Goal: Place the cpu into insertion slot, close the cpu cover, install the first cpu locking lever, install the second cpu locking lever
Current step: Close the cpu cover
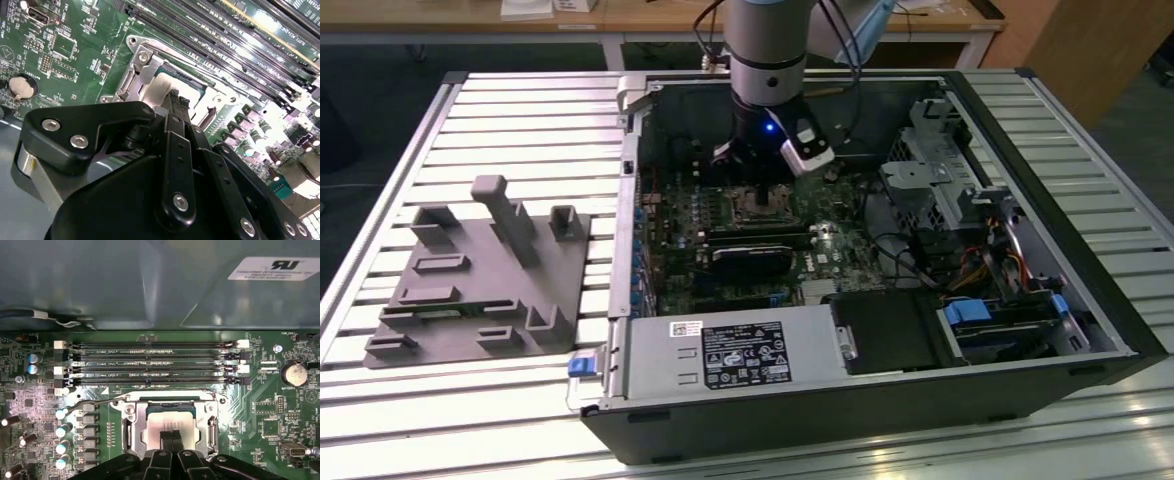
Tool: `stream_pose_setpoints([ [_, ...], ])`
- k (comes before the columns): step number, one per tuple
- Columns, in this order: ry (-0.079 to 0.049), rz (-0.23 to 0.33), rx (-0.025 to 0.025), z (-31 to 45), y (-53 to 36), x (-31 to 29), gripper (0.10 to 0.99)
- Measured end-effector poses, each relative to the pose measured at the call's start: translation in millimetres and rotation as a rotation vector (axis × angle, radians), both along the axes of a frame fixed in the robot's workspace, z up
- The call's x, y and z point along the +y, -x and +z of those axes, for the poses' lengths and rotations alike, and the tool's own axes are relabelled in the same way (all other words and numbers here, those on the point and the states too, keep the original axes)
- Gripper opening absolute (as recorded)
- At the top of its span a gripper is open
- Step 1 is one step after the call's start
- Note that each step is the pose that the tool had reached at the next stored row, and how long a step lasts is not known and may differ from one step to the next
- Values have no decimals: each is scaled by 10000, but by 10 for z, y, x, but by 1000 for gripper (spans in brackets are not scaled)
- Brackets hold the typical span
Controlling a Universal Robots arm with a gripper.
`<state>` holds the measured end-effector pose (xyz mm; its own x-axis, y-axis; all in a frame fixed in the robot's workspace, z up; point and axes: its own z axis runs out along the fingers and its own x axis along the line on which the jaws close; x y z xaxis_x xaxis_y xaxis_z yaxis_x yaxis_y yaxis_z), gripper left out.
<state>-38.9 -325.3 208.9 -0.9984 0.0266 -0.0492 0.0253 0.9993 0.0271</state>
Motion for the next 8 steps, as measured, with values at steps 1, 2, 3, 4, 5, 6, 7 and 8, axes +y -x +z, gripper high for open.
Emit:
stream_pose_setpoints([
  [1,-1,0,-1,12,0,0,106],
  [2,-1,-1,0,28,0,1,106],
  [3,-1,0,0,45,0,1,106],
  [4,-1,0,0,67,0,1,106],
  [5,-1,0,0,86,0,2,106],
  [6,-1,0,0,105,0,2,106],
  [7,-1,-1,-1,122,0,3,106],
  [8,-1,0,-1,138,0,3,106],
])
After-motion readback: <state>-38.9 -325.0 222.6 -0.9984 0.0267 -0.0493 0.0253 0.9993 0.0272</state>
